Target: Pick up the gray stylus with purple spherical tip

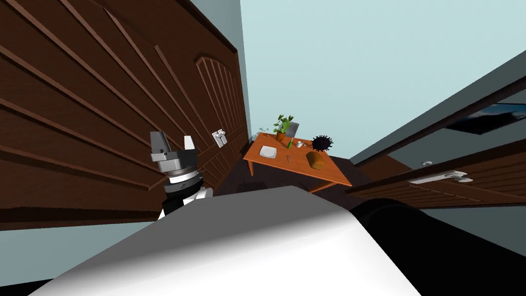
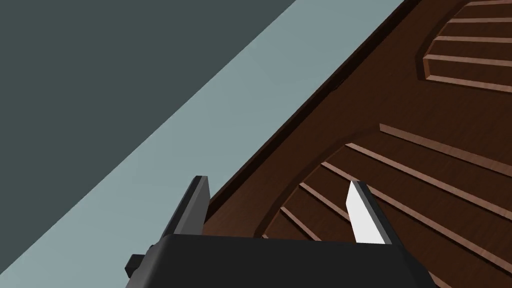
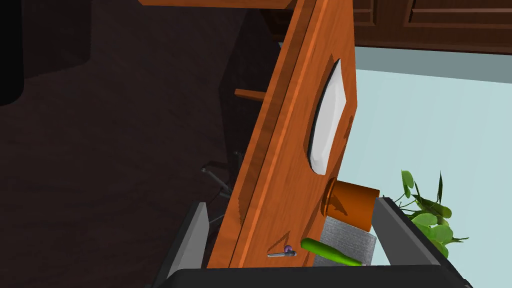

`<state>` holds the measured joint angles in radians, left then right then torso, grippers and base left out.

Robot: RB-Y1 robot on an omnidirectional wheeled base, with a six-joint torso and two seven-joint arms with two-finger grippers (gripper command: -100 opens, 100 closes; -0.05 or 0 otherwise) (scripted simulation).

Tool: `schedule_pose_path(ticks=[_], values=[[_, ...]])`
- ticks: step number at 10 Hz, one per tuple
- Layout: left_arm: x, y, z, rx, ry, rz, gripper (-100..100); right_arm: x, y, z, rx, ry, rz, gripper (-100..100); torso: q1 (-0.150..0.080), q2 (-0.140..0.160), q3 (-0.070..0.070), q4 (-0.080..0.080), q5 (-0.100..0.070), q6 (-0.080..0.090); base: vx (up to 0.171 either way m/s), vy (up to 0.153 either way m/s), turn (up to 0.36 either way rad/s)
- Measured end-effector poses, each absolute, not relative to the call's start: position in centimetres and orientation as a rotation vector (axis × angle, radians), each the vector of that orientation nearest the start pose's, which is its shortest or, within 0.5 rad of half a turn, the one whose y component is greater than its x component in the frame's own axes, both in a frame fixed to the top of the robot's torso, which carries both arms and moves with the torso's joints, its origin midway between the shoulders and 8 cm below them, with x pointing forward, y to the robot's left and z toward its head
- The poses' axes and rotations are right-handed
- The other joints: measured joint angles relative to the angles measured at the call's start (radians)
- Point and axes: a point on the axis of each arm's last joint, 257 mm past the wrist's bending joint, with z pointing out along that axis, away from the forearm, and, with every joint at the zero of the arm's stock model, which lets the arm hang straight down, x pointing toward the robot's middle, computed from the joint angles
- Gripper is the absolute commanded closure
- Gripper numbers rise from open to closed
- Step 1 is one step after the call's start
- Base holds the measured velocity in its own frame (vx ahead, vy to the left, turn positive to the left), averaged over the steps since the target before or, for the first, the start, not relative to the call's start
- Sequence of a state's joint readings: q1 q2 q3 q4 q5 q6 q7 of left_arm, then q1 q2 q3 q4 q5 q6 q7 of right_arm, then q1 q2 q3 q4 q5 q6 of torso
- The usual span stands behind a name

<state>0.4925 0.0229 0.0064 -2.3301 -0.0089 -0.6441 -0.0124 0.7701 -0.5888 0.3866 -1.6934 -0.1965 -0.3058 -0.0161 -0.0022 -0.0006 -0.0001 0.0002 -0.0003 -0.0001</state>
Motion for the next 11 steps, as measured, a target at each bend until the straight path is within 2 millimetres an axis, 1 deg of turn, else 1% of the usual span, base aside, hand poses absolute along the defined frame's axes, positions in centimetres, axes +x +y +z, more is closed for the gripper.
schedule_pose_path(ticks=[1, 2, 3, 4, 5, 6, 7, 8, 9, 10, 11], values=[[30.6, 26.8, 7.3, -0.466, 0.499, -1.326, 0, 19.6, -26.1, -44.2, 1.331, 1.862, 1.018, -100, 0.0, 0.0, 0.0, 0.0, 0.0, 0.001, 0.02, 0.019, 0.368], [30.6, 26.8, 7.3, -0.466, 0.498, -1.326, 0, 17.4, -27.0, -45.9, 1.369, 1.913, 0.981, -100, 0.0, 0.0, 0.0, 0.0, 0.0, 0.0, 0.035, 0.024, 0.491], [30.6, 26.8, 7.3, -0.466, 0.499, -1.326, 0, 15.5, -27.6, -47.2, 1.413, 1.968, 0.946, -100, 0.0, -0.001, -0.001, 0.0, 0.0, 0.0, 0.035, 0.004, 0.217], [30.6, 26.8, 7.3, -0.466, 0.499, -1.326, 0, 14.2, -27.6, -48.3, 1.443, 2.001, 0.917, -100, 0.0, -0.002, -0.001, 0.0, 0.0, 0.001, 0.016, -0.005, 0.01], [30.6, 26.8, 7.3, -0.466, 0.499, -1.326, 0, 13.4, -27.9, -48.9, 1.452, 2.017, 0.899, -100, -0.001, -0.001, 0.0, 0.0, 0.0, 0.002, 0.022, 0.009, 0.278], [30.6, 26.8, 7.3, -0.466, 0.499, -1.326, 0, 12.0, -28.5, -49.8, 1.474, 2.05, 0.876, -100, -0.001, -0.001, 0.0, 0.0, 0.0, 0.0, 0.024, 0.0, 0.227], [30.6, 26.8, 7.3, -0.466, 0.499, -1.326, 0, 10.9, -29.1, -50.4, 1.494, 2.073, 0.849, -100, -0.001, -0.001, -0.001, 0.0, 0.0, 0.001, 0.012, -0.005, 0.045], [30.6, 26.8, 7.3, -0.466, 0.499, -1.326, 0, 10.4, -29.5, -50.9, 1.502, 2.083, 0.834, -100, -0.001, 0.0, 0.0, 0.0, 0.0, 0.002, 0.024, 0.006, 0.328], [30.6, 26.8, 7.3, -0.466, 0.499, -1.326, 0, 8.9, -30.2, -51.8, 1.525, 2.117, 0.801, -100, -0.001, -0.001, -0.001, 0.0, 0.0, 0.0, 0.03, -0.004, 0.196], [30.6, 26.8, 7.3, -0.466, 0.499, -1.326, 0, 8.1, -30.7, -52.4, 1.541, 2.138, 0.774, -100, -0.001, -0.001, -0.001, 0.0, 0.0, 0.001, 0.046, 0.009, 0.433], [30.6, 26.8, 7.3, -0.466, 0.499, -1.326, 0, 6.5, -31.5, -53.1, 1.566, 2.175, 0.732, -100, -0.001, -0.002, -0.001, 0.0, 0.0, 0.0, 0.039, -0.008, 0.196]])
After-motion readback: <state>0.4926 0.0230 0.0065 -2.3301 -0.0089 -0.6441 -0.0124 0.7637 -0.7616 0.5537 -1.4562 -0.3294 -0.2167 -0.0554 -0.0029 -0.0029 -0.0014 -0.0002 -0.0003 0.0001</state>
